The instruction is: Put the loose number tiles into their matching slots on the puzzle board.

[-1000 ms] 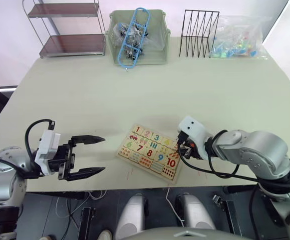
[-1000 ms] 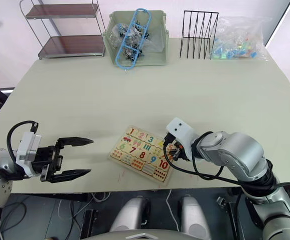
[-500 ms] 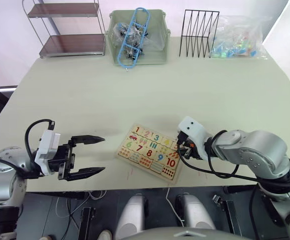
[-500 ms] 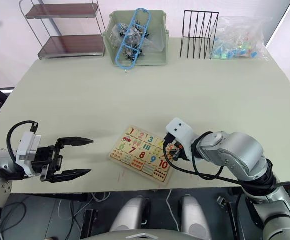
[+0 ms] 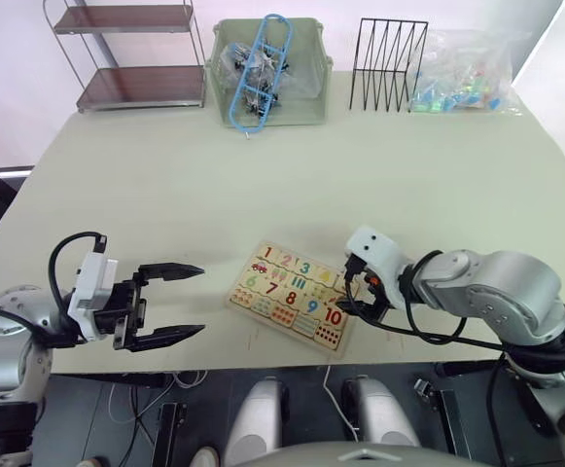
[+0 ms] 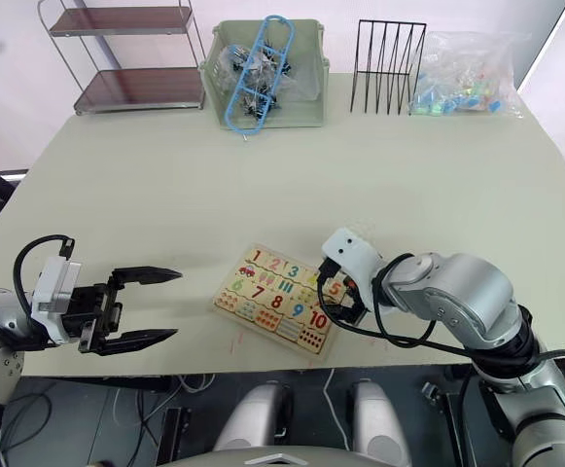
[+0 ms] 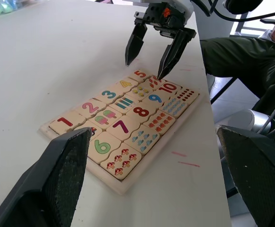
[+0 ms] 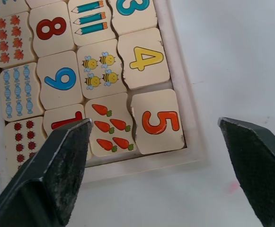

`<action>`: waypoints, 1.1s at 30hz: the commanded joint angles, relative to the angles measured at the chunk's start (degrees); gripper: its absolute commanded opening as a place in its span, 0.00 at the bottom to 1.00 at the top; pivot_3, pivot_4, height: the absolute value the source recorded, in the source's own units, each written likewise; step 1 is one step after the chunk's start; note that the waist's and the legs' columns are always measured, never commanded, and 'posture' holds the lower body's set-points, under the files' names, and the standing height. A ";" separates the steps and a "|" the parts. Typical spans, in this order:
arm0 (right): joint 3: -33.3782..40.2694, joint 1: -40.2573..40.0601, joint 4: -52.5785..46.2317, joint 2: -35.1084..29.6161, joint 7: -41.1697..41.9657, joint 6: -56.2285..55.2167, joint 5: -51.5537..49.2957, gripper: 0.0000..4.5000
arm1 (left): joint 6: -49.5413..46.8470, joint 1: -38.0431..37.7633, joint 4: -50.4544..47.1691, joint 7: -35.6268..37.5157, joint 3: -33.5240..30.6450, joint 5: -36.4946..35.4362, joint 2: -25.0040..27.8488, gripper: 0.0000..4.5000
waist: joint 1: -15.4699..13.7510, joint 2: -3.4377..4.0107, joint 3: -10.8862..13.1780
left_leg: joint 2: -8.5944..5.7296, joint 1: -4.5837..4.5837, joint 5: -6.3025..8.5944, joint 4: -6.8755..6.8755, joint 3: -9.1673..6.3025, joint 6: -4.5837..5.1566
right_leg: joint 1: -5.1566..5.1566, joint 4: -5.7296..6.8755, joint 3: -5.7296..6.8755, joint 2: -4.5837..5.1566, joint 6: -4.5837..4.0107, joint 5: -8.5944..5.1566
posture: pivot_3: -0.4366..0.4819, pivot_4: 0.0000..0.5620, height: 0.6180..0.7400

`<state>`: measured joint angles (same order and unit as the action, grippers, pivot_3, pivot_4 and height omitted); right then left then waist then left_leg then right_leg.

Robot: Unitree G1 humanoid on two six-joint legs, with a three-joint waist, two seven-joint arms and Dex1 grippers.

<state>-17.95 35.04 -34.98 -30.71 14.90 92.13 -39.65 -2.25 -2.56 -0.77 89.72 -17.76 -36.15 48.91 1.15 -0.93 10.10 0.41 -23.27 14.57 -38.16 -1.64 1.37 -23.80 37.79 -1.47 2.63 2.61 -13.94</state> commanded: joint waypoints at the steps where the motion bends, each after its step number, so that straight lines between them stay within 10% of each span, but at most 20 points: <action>1: 1.98 0.70 -3.00 -1.69 1.91 0.01 -0.33 0.99 | 0.28 -0.24 -0.91 0.09 -0.90 -0.61 -0.03 1.00 | -0.01 0.00 0.00 | 0.00 -0.07 0.00 0.00 -0.02 0.00 | -0.06 0.00 0.02 0.00 0.05 0.03 | 0.48 0.27 1.00; 9: 4.03 -3.91 -4.78 -6.19 6.23 -12.07 2.27 0.94 | 0.25 0.17 -0.80 -0.01 -0.50 -0.51 -0.22 1.00 | -0.13 0.00 0.00 | -0.02 -0.48 0.00 -0.06 -0.19 0.00 | -0.36 -0.08 0.23 0.00 0.15 0.09 | 0.48 0.27 1.00; 18: 5.62 -14.62 -1.20 -6.80 12.10 -35.51 9.26 0.01 | 0.14 1.26 -0.23 -0.08 0.00 -0.30 -0.19 1.00 | -0.17 -0.01 -0.01 | -0.03 -0.47 0.00 -0.10 -0.18 0.00 | -0.33 -0.05 0.22 -0.02 0.17 0.10 | 0.48 0.27 1.00; 33: 6.25 -26.35 9.33 -0.75 22.67 -63.57 15.56 0.01 | 0.05 0.69 -0.71 -0.40 -0.27 -0.22 -0.32 1.00 | -0.27 -0.02 -0.01 | -0.03 -0.32 -0.01 -0.20 -0.20 0.00 | -0.15 0.04 0.24 -0.04 0.17 0.11 | 0.48 0.27 1.00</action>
<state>-12.22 8.85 -25.33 -31.67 36.62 30.92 -24.68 -2.34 -1.54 -0.51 89.50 -17.39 -36.08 48.58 0.88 -0.95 10.09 0.37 -23.59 14.56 -38.36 -1.85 1.37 -23.95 37.83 -1.23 2.59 2.78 -13.83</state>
